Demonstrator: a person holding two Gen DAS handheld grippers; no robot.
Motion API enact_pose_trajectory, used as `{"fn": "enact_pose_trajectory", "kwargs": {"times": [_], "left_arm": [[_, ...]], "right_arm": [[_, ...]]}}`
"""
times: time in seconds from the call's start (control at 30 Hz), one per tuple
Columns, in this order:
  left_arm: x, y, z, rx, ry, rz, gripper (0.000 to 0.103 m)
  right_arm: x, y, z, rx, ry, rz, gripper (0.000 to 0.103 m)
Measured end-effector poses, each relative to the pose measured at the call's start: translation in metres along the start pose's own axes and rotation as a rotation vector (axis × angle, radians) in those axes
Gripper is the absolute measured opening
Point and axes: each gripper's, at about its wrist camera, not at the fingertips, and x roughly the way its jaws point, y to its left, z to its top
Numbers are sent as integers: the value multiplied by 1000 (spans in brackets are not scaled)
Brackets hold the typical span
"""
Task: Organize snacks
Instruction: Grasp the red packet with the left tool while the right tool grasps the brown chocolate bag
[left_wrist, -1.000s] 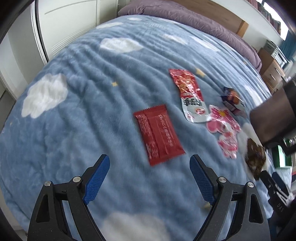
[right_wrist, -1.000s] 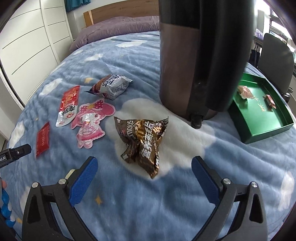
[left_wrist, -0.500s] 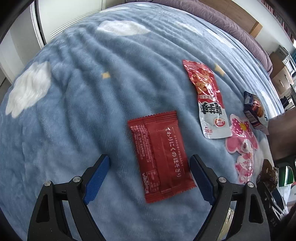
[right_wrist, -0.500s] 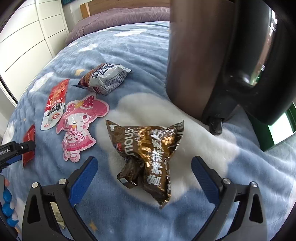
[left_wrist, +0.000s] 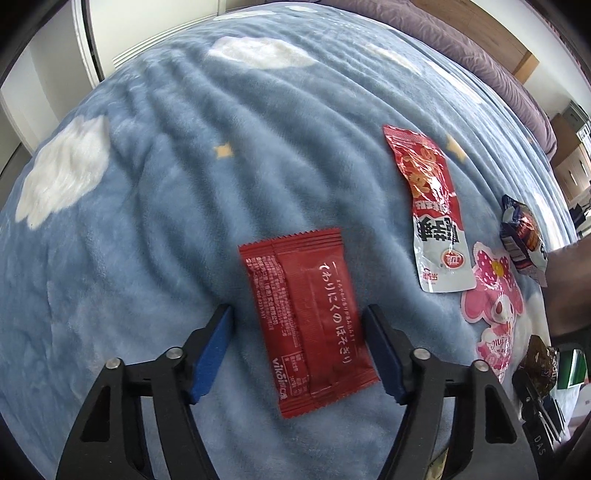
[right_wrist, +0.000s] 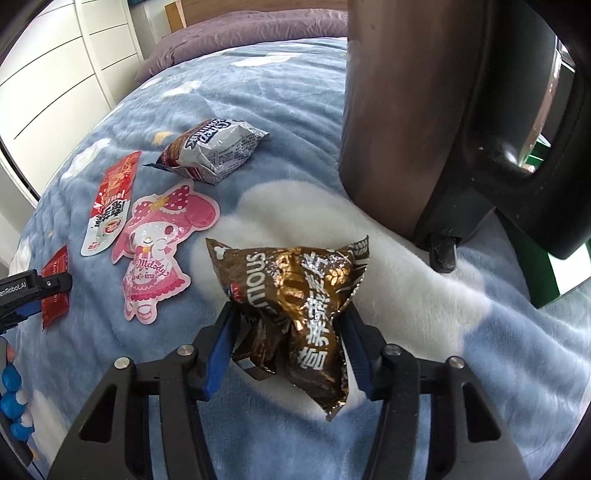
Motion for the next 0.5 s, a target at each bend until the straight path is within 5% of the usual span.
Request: {"fn": "enact_pose_trajectory", "kwargs": {"times": [0.2,0.5], "left_arm": [[-2,6,1,-11,-4,11,40],[-9,10,-1,-5,-26,-7,35]], "right_arm": [[-1,0,-1,-13,-8,14,38],[-8,0,-3,-22,-27,27,32]]}}
